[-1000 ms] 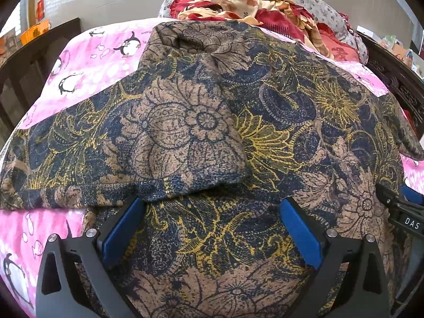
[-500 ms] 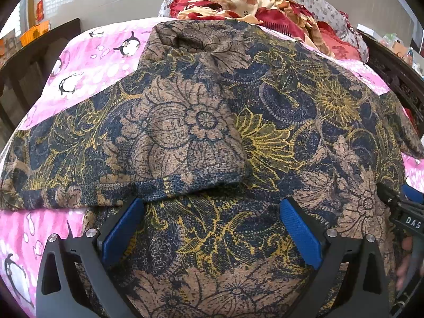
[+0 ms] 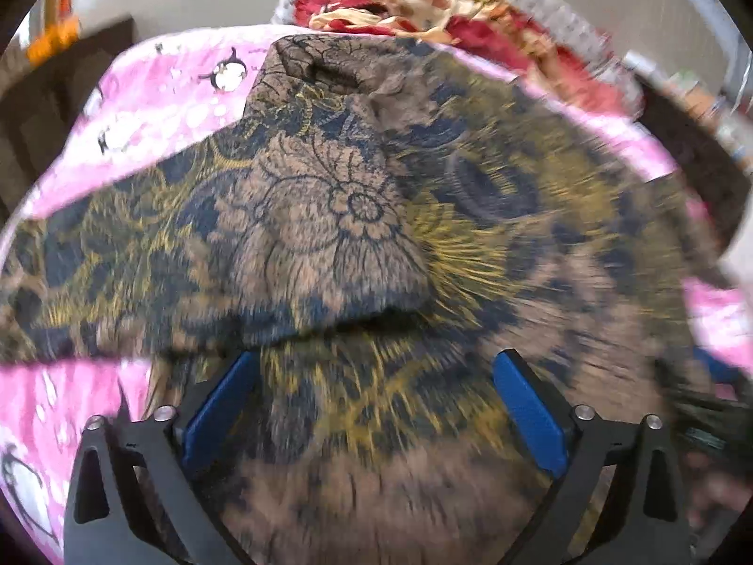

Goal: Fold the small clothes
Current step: 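Close the left tool on the shirt sleeve and lift it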

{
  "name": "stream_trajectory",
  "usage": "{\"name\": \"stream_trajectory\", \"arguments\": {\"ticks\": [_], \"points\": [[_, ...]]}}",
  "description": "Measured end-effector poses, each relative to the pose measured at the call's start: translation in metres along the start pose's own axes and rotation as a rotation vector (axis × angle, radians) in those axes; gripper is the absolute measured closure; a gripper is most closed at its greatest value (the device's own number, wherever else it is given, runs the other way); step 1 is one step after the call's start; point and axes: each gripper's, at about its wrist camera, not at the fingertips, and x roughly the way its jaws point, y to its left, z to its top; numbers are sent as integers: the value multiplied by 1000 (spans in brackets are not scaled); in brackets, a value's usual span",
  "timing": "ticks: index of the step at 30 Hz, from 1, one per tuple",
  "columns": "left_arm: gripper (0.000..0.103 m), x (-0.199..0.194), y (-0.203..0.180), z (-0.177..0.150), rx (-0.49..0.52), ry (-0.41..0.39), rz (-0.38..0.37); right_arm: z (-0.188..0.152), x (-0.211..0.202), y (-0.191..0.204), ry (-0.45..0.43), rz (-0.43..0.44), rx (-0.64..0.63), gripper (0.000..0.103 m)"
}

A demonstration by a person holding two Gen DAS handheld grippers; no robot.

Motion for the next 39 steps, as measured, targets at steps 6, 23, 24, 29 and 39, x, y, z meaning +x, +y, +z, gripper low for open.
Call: {"name": "stream_trajectory", "arguments": {"ticks": [6, 23, 24, 29, 39], "points": [[22, -89, 105, -14, -159, -155, -95, 0, 1, 4, -7, -31, -19, 0], [54, -64, 238, 19, -545, -220, -224, 0, 1, 6, -12, -38, -22, 0], [64, -62, 239, 22, -561, -204, -279, 0, 1, 6, -12, -38, -21, 0], [83, -51, 244, 31, -567, -170, -172, -1, 1, 6, -12, -37, -20, 0], [103, -138, 270, 50, -542, -405, -34, 1, 1, 7, -11, -38, -21, 0]]}}
